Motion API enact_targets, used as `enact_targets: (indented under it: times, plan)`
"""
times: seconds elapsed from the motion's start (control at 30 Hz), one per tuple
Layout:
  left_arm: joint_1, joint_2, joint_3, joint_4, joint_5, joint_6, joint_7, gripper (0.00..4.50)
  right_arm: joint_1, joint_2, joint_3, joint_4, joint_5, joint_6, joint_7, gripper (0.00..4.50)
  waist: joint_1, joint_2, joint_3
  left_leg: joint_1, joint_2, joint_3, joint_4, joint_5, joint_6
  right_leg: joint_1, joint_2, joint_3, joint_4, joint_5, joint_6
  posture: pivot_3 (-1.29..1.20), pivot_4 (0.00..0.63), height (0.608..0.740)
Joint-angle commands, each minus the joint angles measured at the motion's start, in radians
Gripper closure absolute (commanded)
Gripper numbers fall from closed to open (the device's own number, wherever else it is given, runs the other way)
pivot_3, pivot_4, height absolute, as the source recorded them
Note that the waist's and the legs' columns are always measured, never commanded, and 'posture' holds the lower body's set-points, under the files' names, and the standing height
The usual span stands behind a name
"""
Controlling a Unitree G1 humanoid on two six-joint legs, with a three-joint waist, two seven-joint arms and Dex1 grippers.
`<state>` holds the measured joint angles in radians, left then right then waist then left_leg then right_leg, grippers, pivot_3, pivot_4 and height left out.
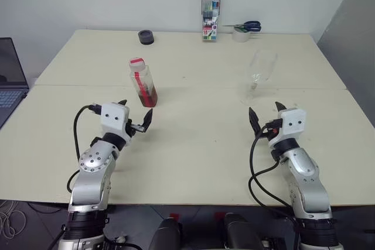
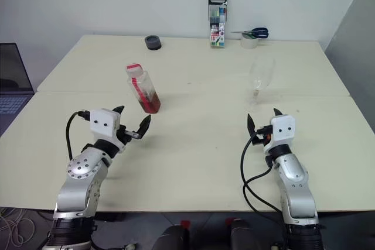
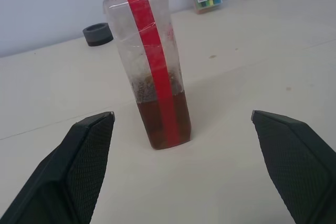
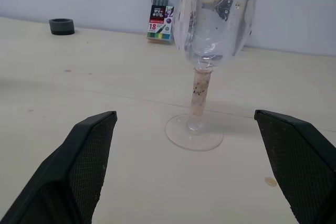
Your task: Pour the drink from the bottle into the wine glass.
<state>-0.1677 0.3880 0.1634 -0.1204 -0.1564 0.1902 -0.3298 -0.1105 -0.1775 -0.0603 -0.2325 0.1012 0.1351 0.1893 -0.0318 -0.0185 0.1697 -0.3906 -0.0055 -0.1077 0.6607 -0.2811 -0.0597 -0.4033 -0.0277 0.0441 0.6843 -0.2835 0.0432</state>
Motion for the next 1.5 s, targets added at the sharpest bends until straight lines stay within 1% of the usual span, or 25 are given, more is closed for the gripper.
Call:
enact_targets:
  times: [0.03,0.5,0.63,0.83,1.17,1.3,1.4,1.5]
  plan:
    - [-0.019,-0.006,0.019,-0.056,-0.028,0.004,0.003,0.03,-0.020,-0.001,-0.022,-0.022,0.012,-0.030,-0.006,0.00,0.000,0.000,0.000,0.000,0.000,0.000,0.000,0.000,0.000,0.000,0.000,0.000,0.000,0.000,0.000,0.00,0.150,0.740]
    - [-0.025,-0.006,0.011,-0.066,-0.019,0.018,0.023,0.03,-0.029,0.003,-0.014,-0.010,0.014,-0.033,0.001,0.00,0.000,0.000,0.000,0.000,0.000,0.000,0.000,0.000,0.000,0.000,0.000,0.000,0.000,0.000,0.000,0.00,0.150,0.740]
    - [-0.037,-0.025,0.028,-0.073,-0.046,0.056,0.043,0.03,-0.027,0.004,-0.011,-0.013,0.013,-0.031,0.002,0.00,0.000,0.000,0.000,0.000,0.000,0.000,0.000,0.000,0.000,0.000,0.000,0.000,0.000,0.000,0.000,0.00,0.150,0.740]
    - [-0.042,-0.015,0.026,-0.060,-0.039,0.043,0.040,0.03,-0.026,-0.002,-0.013,-0.022,0.012,-0.025,0.006,0.00,0.000,0.000,0.000,0.000,0.000,0.000,0.000,0.000,0.000,0.000,0.000,0.000,0.000,0.000,0.000,0.00,0.150,0.740]
    - [-0.049,-0.028,0.025,-0.069,-0.098,0.055,0.014,0.03,-0.024,-0.015,-0.010,-0.035,0.023,-0.017,0.027,0.00,0.000,0.000,0.000,0.000,0.000,0.000,0.000,0.000,0.000,0.000,0.000,0.000,0.000,0.000,0.000,0.00,0.150,0.740]
    - [-0.064,-0.024,0.015,-0.049,-0.064,0.050,0.038,0.03,-0.025,-0.032,0.004,-0.051,0.050,0.000,0.077,0.00,0.000,0.000,0.000,0.000,0.000,0.000,0.000,0.000,0.000,0.000,0.000,0.000,0.000,0.000,0.000,0.00,0.150,0.740]
    - [-0.076,-0.028,0.013,-0.032,-0.058,0.047,0.046,0.03,-0.024,-0.054,0.032,-0.086,0.089,0.034,0.144,0.00,0.000,0.000,0.000,0.000,0.000,0.000,0.000,0.000,0.000,0.000,0.000,0.000,0.000,0.000,0.000,0.00,0.150,0.740]
    - [-0.109,-0.039,0.014,0.000,-0.058,0.059,0.061,0.03,-0.055,-0.086,0.061,-0.175,0.198,0.167,0.223,0.00,0.000,0.000,0.000,0.000,0.000,0.000,0.000,0.000,0.000,0.000,0.000,0.000,0.000,0.000,0.000,0.00,0.150,0.740]
